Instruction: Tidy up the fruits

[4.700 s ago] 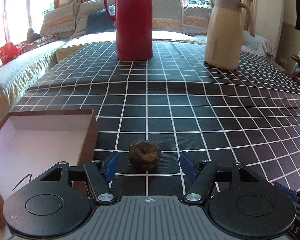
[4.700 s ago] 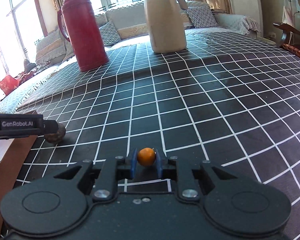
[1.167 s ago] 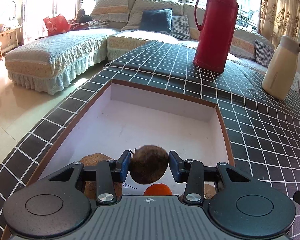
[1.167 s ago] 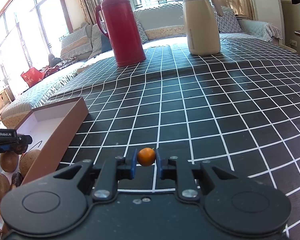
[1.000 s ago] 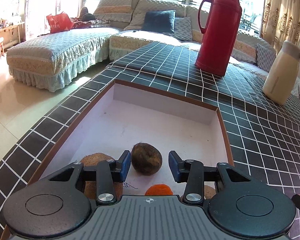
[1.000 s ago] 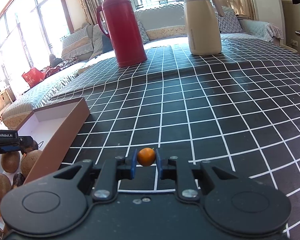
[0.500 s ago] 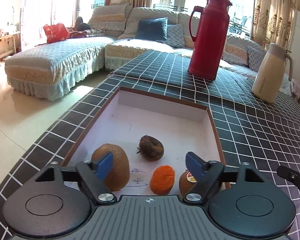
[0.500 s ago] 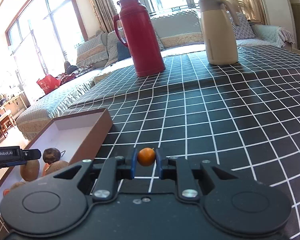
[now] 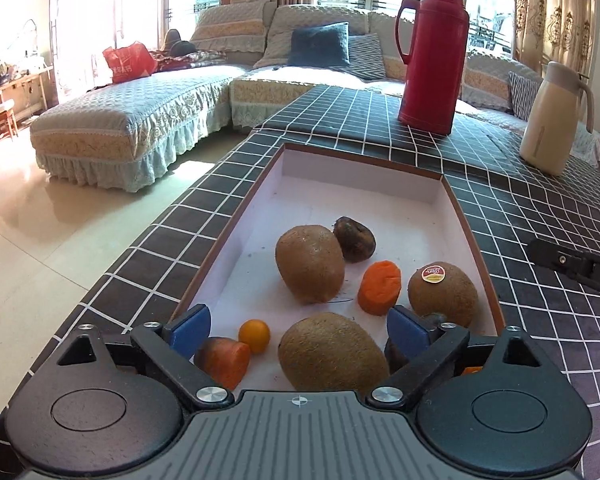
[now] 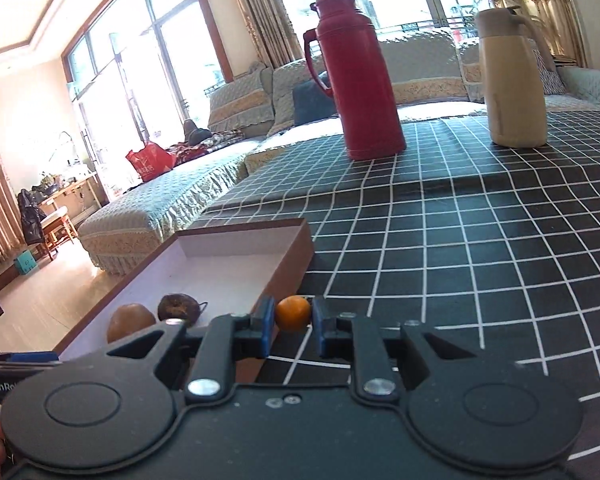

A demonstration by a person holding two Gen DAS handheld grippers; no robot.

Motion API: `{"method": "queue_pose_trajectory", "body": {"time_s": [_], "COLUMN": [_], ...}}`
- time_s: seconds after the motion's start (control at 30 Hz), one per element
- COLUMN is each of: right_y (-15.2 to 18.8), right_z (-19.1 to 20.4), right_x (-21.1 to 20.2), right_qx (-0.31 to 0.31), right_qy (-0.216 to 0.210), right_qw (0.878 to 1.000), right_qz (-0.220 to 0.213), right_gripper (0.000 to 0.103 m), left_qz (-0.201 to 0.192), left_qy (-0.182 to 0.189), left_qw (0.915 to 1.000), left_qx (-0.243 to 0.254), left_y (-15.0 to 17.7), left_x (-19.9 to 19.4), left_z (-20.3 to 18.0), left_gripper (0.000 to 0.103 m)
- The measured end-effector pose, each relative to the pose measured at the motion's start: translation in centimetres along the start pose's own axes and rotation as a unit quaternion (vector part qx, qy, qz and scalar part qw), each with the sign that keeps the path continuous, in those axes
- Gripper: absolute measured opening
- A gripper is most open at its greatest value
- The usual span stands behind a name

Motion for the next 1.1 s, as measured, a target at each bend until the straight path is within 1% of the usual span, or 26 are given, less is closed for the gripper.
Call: {"method": "queue_pose_trajectory", "body": {"time_s": [0.13, 0.3, 0.4, 0.43, 0.53, 0.63, 0.73, 0.8, 0.97, 1.03, 1.1], "right_y": [-0.5, -0.5, -0.3, -0.2, -0.1, 0.1, 0.0, 0.0, -0.7, -1.0, -1.2], "right_z": [1.7, 2.4, 2.3, 2.4, 3.1, 3.5, 3.7, 3.6, 2.6, 2.1, 1.6], "right_x": [1.9, 4.7, 6.4, 6.8, 7.8, 8.6, 9.1, 9.1, 7.3, 5.9, 4.4], "right_qx": [-0.029, -0.042, -0.008, -0.009, -0.037, -0.050, -0.060, -0.054, -0.026, -0.016, -0.006], "right_qy": [-0.011, -0.008, -0.021, -0.019, -0.014, -0.014, 0.000, 0.004, 0.011, 0.021, 0.027], "right_qw": [0.999, 0.999, 0.998, 0.998, 0.997, 0.995, 0.995, 0.995, 0.998, 0.999, 0.999], "right_qz": [0.008, 0.030, 0.050, 0.056, 0.070, 0.082, 0.082, 0.080, 0.050, 0.038, 0.027], "right_gripper": [0.019, 0.019, 0.019, 0.019, 0.019, 0.020, 0.026, 0.027, 0.030, 0.035, 0.049], "left_qz": [-0.005, -0.007, -0.013, -0.015, -0.009, -0.021, -0.034, -0.037, -0.032, -0.028, -0.021], "left_qy": [-0.015, -0.004, 0.000, 0.002, 0.014, 0.010, -0.004, -0.008, -0.013, -0.014, -0.012], "left_qw": [0.9998, 0.9998, 0.9998, 0.9998, 0.9998, 0.9997, 0.9993, 0.9992, 0.9993, 0.9995, 0.9997], "left_qx": [0.009, 0.016, 0.015, 0.014, 0.011, 0.011, 0.017, 0.016, 0.013, 0.010, 0.006], "left_y": [0.2, 0.5, 0.6, 0.6, 0.7, 0.4, 0.1, 0.0, -0.1, -0.1, 0.0], "left_x": [-0.2, -0.5, -0.9, -1.0, -1.0, -1.4, -1.5, -1.6, -1.4, -1.4, -1.4], "left_z": [0.8, 1.1, 1.1, 1.2, 1.2, 1.5, 1.7, 1.8, 1.8, 1.8, 1.8], "left_gripper": [0.101, 0.101, 0.103, 0.103, 0.103, 0.103, 0.103, 0.103, 0.103, 0.103, 0.103]}}
Point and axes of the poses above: each gripper's, at about its wrist camera, not at the fingertips, and x roughly the way its jaws point, z to its left, y to its underside, the point moved 9 cm from there along x, roughly the way its jaws point, and after that the axes turned 11 degrees about -y, right-handed, at the moved point
